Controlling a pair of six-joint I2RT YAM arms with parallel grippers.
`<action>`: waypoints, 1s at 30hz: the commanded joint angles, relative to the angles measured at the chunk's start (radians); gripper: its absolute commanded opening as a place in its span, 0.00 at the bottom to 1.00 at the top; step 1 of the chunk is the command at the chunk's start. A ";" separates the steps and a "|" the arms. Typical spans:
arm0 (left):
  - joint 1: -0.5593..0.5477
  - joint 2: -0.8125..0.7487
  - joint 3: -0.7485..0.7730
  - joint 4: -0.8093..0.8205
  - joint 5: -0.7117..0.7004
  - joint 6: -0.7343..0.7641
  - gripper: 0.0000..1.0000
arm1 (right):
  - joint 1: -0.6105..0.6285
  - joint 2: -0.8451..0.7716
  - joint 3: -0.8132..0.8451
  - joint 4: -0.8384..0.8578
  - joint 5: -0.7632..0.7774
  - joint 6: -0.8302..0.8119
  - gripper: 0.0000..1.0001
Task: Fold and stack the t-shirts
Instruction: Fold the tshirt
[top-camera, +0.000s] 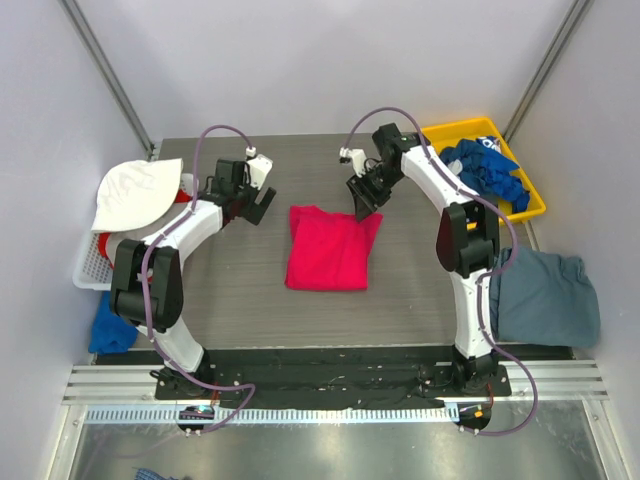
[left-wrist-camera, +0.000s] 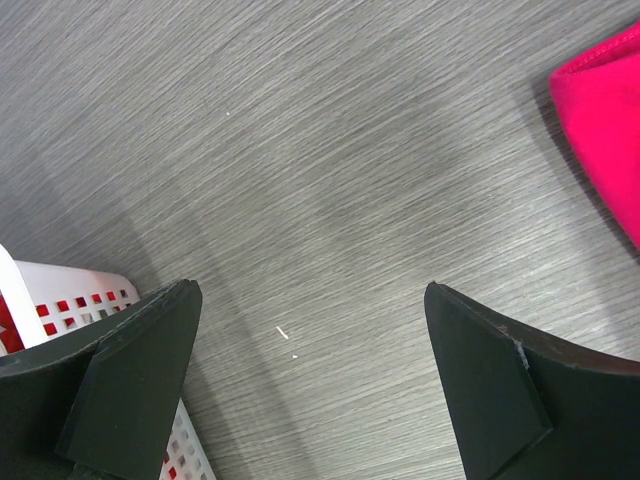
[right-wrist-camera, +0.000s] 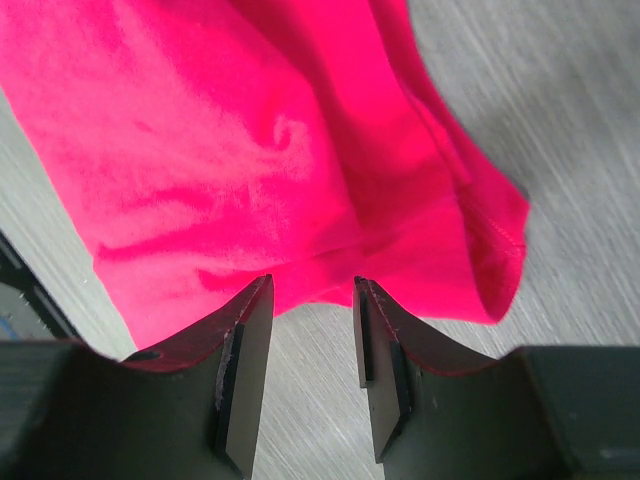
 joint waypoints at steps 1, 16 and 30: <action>-0.004 -0.016 -0.002 0.002 0.014 0.012 1.00 | -0.014 0.016 0.059 -0.076 -0.072 -0.041 0.46; -0.010 -0.014 -0.002 0.000 0.020 0.010 1.00 | -0.014 0.053 0.057 -0.087 -0.098 -0.072 0.46; -0.012 -0.008 -0.010 0.000 0.028 0.016 1.00 | -0.014 0.103 0.077 -0.100 -0.110 -0.107 0.46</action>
